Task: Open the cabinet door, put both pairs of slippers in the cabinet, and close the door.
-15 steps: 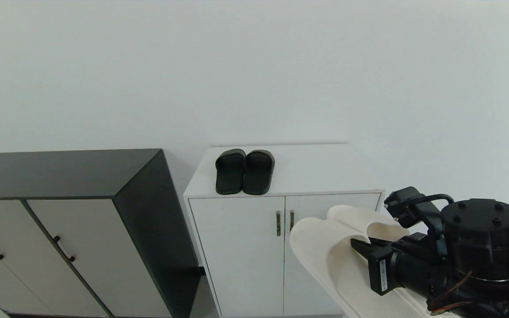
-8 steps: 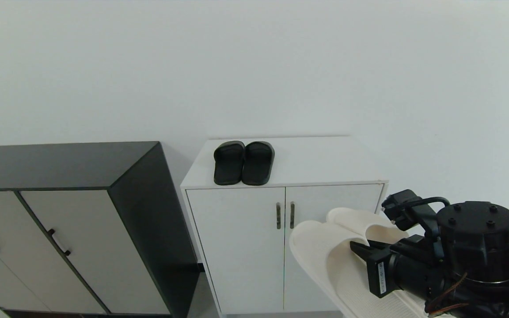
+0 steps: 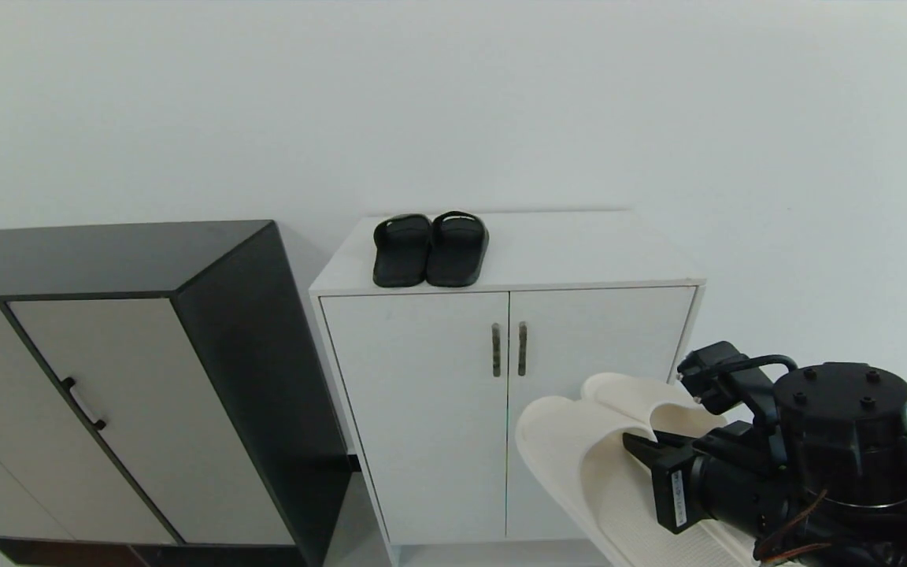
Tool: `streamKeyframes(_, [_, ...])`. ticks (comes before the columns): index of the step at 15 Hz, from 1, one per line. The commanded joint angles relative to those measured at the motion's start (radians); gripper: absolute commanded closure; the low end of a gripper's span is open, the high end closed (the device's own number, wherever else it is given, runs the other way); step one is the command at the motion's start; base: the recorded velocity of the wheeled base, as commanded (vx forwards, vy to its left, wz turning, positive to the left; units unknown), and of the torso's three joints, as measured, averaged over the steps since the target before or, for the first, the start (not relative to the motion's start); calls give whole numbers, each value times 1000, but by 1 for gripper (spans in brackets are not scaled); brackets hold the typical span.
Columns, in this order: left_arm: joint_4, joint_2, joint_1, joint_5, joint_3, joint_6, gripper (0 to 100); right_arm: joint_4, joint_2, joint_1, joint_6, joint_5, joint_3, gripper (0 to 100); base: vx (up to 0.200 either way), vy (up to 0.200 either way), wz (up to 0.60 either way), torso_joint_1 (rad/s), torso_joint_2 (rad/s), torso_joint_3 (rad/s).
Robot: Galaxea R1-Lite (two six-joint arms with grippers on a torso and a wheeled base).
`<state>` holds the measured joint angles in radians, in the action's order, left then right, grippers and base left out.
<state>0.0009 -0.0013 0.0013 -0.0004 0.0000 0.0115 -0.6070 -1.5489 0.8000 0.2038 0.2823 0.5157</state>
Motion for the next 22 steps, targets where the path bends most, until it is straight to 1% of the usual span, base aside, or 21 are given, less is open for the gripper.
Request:
streamKeyframes(1, [1, 1, 0, -1, 0, 7, 0, -2, -3, 1, 0, 1, 0, 100, 0, 0, 0, -207, 530, 305])
streamKeyframes(6, [1, 1, 0, -1, 0, 13, 0, -27, -19, 4, 0, 1, -6, 100, 0, 0, 0, -188, 509, 315])
streamKeyframes(7, [1, 1, 0, -1, 0, 30, 0, -28, -23, 5, 0, 1, -6, 100, 0, 0, 0, -168, 486, 315])
streamKeyframes(8, [1, 1, 0, -1, 0, 35, 0, -27, -23, 5, 0, 1, -6, 100, 0, 0, 0, -168, 481, 310])
streamKeyframes(9, [1, 1, 0, 0, 0, 31, 0, -27, -23, 4, 0, 1, -6, 100, 0, 0, 0, -154, 476, 325])
streamKeyframes(11, [1, 1, 0, 13, 0, 36, 0, -27, -23, 4, 0, 1, -6, 100, 0, 0, 0, -146, 474, 330])
streamKeyframes(12, [4, 15, -3, -1, -2, 31, 0, -27, -23, 4, 0, 1, -8, 100, 0, 0, 0, -129, 466, 339])
streamKeyframes(14, [1, 95, -14, -6, -2, -8, 0, -27, -25, 5, 0, 1, -6, 100, 0, 0, 0, -127, 459, 339])
streamKeyframes(16, [-12, 144, -69, -7, -12, 22, 0, -28, -20, 5, 0, 8, -6, 100, 0, 0, 0, -102, 454, 330])
streamKeyframes(17, [-59, 221, -80, -9, -107, 2, 0, -28, -16, 5, 0, 8, -6, 100, 0, 0, 0, -80, 447, 354])
streamKeyframes(18, [-87, 311, -84, -12, -186, -21, 0, -30, -13, 5, 0, 8, -6, 100, 0, 0, 0, -61, 442, 383])
streamKeyframes(19, [-99, 389, -95, -30, -232, -13, 0, -30, -17, 5, 0, 8, -6, 100, 0, 0, 0, -41, 442, 383])
streamKeyframes(20, [-121, 466, -112, -82, -272, -8, 0, -30, -25, 4, 0, 6, -6, 100, 0, 0, 0, -36, 447, 393])
streamKeyframes(21, [-153, 543, -127, -150, -310, -10, 0, -31, -31, 4, 0, 6, -6, 100, 0, 0, 0, -2, 256, 207])
streamKeyframes(22, [-182, 616, -127, -199, -342, -8, 0, -31, -33, 4, -1, 6, -6, 100, 0, 0, 0, 0, 0, 0])
